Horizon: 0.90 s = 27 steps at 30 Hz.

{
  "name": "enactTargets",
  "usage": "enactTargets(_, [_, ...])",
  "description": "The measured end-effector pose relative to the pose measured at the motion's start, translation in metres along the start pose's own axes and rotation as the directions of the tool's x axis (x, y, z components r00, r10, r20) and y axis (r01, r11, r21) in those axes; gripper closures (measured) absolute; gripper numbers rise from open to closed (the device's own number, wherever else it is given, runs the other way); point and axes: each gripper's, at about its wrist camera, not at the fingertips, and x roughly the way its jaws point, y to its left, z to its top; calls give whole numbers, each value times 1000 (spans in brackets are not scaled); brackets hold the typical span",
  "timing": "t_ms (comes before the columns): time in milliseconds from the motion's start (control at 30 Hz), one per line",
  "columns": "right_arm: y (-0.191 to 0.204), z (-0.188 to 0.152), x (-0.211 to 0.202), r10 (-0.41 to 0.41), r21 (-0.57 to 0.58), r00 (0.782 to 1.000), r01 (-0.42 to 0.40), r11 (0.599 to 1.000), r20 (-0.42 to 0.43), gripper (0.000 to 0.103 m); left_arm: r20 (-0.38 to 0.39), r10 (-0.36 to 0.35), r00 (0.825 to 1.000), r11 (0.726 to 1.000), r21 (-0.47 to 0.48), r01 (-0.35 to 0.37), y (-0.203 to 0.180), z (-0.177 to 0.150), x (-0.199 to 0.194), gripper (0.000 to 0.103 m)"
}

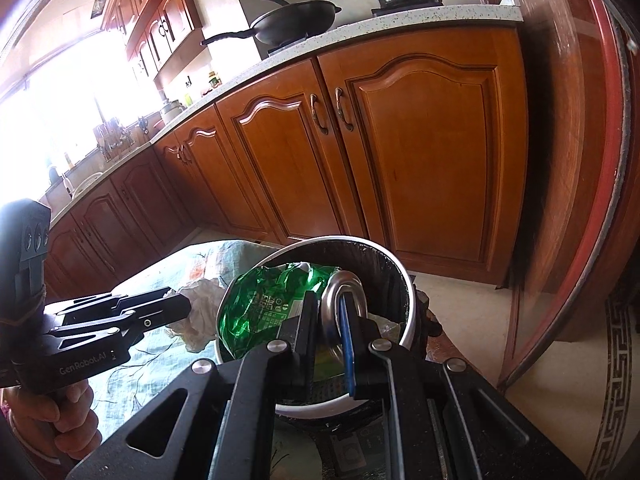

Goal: Collect trash
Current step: 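Carry the tissue and green can over the bin and open both tools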

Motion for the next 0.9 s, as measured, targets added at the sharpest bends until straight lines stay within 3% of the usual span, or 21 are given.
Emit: enactTargets(900, [-4,12,36,-56,-36,995,53,998,-81,92,-64,41,997,999,16,-40,-16,18,50,78])
